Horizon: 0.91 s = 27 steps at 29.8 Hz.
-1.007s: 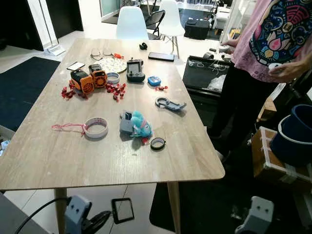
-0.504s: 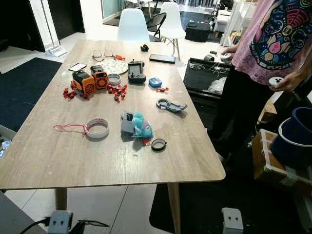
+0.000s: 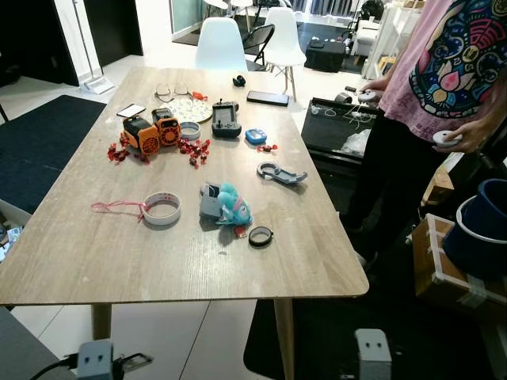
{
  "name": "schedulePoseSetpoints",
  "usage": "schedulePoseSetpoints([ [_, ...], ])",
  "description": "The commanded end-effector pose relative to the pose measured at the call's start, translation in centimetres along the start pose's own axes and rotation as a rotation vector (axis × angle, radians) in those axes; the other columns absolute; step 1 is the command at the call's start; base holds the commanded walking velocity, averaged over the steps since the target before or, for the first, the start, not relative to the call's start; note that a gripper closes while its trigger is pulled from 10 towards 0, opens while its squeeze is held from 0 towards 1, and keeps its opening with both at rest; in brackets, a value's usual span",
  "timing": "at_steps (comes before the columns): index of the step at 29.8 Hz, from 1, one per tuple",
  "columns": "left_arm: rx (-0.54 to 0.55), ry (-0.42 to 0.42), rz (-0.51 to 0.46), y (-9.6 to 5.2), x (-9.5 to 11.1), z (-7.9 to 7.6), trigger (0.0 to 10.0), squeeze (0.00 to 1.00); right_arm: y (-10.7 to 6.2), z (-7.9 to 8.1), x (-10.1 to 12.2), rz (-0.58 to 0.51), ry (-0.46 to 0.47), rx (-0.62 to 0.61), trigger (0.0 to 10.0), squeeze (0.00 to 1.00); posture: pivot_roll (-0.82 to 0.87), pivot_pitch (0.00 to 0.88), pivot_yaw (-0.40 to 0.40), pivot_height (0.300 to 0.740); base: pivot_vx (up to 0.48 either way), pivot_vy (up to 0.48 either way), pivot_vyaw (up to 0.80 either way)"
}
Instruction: Hang keys on a hook
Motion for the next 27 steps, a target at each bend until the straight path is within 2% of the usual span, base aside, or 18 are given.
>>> schedulePoseSetpoints([
  [1, -0.024, 0.029, 0.025, -0.1, -0.7, -0.7, 10.0, 0.0, -0.1, 0.4, -0.6, 0.032, -0.05, 0.029, 10.0, 0.0, 0.06, 0.027, -0.048, 0.74, 0.0, 0.0, 0.0],
  [5, -0.029, 0.022, 0.038, 0.1, -0.9, -1.1, 10.0, 0.0, 0.0, 1.2, -0.7, 0.041, -0.118, 0.056, 10.0, 0.0, 0.06, 0.027, -0.049, 0.74, 0.0, 0.0, 0.0],
  [9, -0.025, 0.011, 0.058, 0.2, -1.2, -1.4, 10.0, 0.0, 0.1, 1.8, -0.7, 0.047, -0.171, 0.078, 10.0, 0.0, 0.06, 0.03, -0.052, 0.74, 0.0, 0.0, 0.69],
  [14, 0.005, 0.002, 0.074, 0.2, -1.6, -1.0, 10.0, 0.0, 0.2, 2.5, -0.3, 0.029, -0.215, 0.105, 10.0, 0.0, 0.06, 0.033, -0.054, 0.74, 0.0, 0.0, 0.8],
  [27, 0.025, 0.014, 0.094, -0.4, -2.3, 0.1, 10.0, 0.0, 0.4, 3.4, 0.3, 0.009, -0.236, 0.136, 10.0, 0.0, 0.07, 0.033, -0.055, 0.74, 0.0, 0.0, 0.8],
])
Point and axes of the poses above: a point about 5 cm out from each wrist's last joint towards the gripper, its own y axis pointing out of the wrist towards the gripper, its own x axis along the axis of the wrist's last joint, z = x × y, the point moved 5 cm from there along y, pointing out of the wrist towards the gripper, and after that the axes turned 1 degree about -y, right-handed, at the moved point
